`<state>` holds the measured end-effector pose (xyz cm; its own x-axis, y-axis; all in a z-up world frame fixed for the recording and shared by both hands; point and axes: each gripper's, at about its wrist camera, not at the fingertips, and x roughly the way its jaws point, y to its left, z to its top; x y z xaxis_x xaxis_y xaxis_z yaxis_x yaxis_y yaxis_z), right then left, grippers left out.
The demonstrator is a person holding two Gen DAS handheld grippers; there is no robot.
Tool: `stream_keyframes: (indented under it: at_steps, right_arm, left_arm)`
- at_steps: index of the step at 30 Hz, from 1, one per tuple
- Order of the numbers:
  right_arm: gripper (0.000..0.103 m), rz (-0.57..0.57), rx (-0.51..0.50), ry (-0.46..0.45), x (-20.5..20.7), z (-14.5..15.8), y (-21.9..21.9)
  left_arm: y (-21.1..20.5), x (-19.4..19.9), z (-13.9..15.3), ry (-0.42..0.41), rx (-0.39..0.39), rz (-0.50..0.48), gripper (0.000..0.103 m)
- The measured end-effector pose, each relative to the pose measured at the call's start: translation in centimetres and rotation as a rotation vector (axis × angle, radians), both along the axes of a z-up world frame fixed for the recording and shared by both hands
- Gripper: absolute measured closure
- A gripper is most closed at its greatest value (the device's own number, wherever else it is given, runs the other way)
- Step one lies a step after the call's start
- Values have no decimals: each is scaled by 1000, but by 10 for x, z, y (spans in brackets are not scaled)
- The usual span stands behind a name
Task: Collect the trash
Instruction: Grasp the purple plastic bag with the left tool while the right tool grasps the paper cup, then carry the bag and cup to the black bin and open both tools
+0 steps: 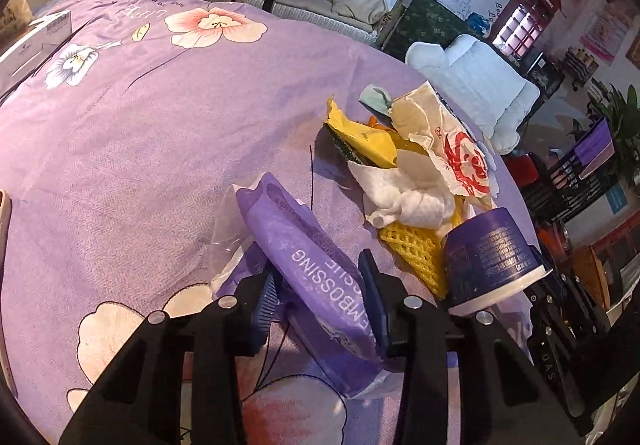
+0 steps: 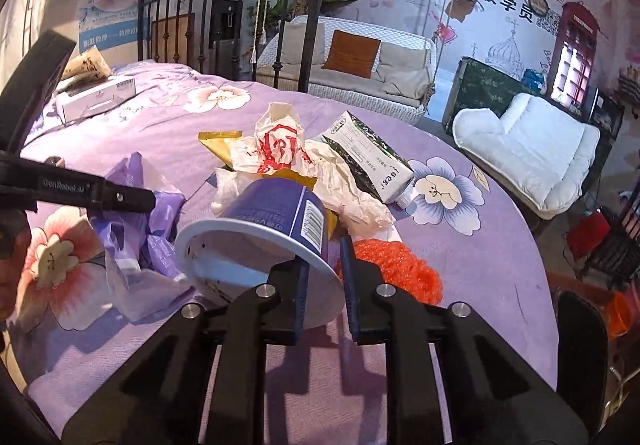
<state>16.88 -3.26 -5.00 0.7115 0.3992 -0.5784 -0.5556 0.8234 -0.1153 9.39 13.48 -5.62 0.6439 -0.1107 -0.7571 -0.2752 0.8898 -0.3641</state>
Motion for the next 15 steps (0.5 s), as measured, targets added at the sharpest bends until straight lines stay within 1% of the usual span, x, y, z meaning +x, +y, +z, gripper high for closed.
stream_keyframes:
  at_steps: [1,3,5,10,13,15]
  right_arm:
    - [91,-4,16,7,-2,1,-2]
    - [95,-17,49,17,-9,3,-7]
    - [95,-24,67,13,-17,4,-11]
    - [95,-58,114,6,-36,8,-23]
    - [95,-86,153,8,-47,12,-36]
    - [95,-113,175,0,-54,15,-44]
  left_arm:
    - [-1,-2,0,-11,3,-3,75]
    - [-3,-7,1,-24,7,-15,86]
    - [-5,-13,3,-51,-2,-26,88]
    - [-12,-28,13,-113,30,-49,92]
    - [-22,-37,23,-153,46,-80,94]
    - [-32,-42,29,-181,42,-111,94]
